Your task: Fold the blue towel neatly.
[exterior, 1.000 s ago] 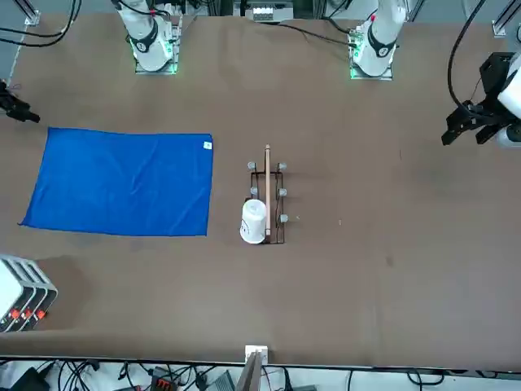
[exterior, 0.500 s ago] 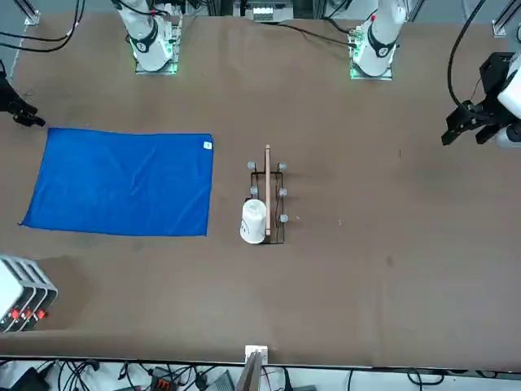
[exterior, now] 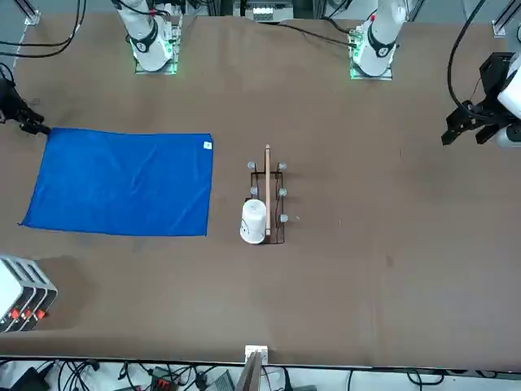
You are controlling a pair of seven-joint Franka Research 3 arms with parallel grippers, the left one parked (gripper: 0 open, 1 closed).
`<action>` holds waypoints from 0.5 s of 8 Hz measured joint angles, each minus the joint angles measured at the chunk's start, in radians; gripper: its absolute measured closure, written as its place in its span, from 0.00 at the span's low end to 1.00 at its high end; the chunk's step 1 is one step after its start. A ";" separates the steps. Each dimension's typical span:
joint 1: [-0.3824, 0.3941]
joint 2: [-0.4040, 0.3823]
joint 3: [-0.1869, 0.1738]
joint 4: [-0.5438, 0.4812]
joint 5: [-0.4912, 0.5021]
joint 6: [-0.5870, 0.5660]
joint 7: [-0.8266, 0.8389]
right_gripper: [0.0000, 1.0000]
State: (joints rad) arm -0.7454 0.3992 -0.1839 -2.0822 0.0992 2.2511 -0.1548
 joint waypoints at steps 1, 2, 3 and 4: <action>-0.001 0.002 0.000 0.000 0.002 0.004 0.000 0.35; -0.002 0.006 0.000 0.000 0.002 0.014 0.001 0.32; -0.006 0.015 0.000 0.000 0.003 0.025 0.001 0.30; -0.011 0.026 0.000 0.000 0.004 0.037 0.001 0.30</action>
State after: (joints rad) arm -0.7567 0.4254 -0.1840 -2.0825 0.1027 2.2876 -0.1534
